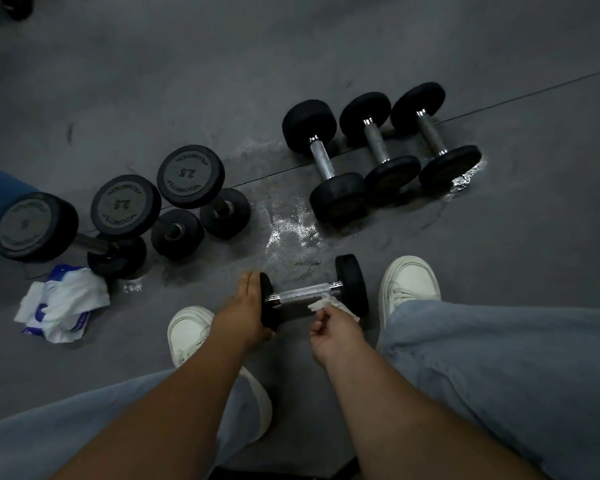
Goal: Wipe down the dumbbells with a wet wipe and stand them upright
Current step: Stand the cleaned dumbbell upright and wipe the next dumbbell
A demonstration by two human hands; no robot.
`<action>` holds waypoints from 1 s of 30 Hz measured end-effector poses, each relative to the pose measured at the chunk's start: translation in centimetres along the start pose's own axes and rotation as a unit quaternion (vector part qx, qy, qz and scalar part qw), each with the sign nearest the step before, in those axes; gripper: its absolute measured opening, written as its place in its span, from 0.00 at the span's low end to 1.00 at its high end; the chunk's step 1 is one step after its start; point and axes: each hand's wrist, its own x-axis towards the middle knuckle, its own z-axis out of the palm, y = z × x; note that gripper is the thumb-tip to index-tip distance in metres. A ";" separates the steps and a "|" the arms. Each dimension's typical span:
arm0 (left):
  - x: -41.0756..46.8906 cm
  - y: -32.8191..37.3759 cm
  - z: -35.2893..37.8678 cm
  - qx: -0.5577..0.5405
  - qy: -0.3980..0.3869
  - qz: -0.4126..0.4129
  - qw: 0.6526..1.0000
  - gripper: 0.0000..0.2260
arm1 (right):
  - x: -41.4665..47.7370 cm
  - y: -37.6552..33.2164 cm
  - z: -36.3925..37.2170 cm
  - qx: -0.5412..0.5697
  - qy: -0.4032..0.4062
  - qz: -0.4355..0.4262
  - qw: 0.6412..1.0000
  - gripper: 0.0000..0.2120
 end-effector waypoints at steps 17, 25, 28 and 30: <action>0.6 -1.1 1.4 -0.059 0.017 0.012 0.998 0.52 | 3.3 0.5 5.0 0.008 0.075 -0.083 0.994 0.28; 0.9 -1.2 1.6 -0.100 0.030 0.023 0.994 0.53 | 3.5 0.3 3.6 -0.083 0.045 -0.120 0.988 0.17; 1.0 -1.2 1.3 -0.113 0.030 0.023 0.993 0.54 | 3.4 0.3 3.0 -0.104 0.029 -0.138 0.985 0.11; 0.9 -1.0 1.1 -0.115 0.022 0.019 0.993 0.55 | 3.1 0.3 1.5 -0.083 0.046 -0.092 0.991 0.13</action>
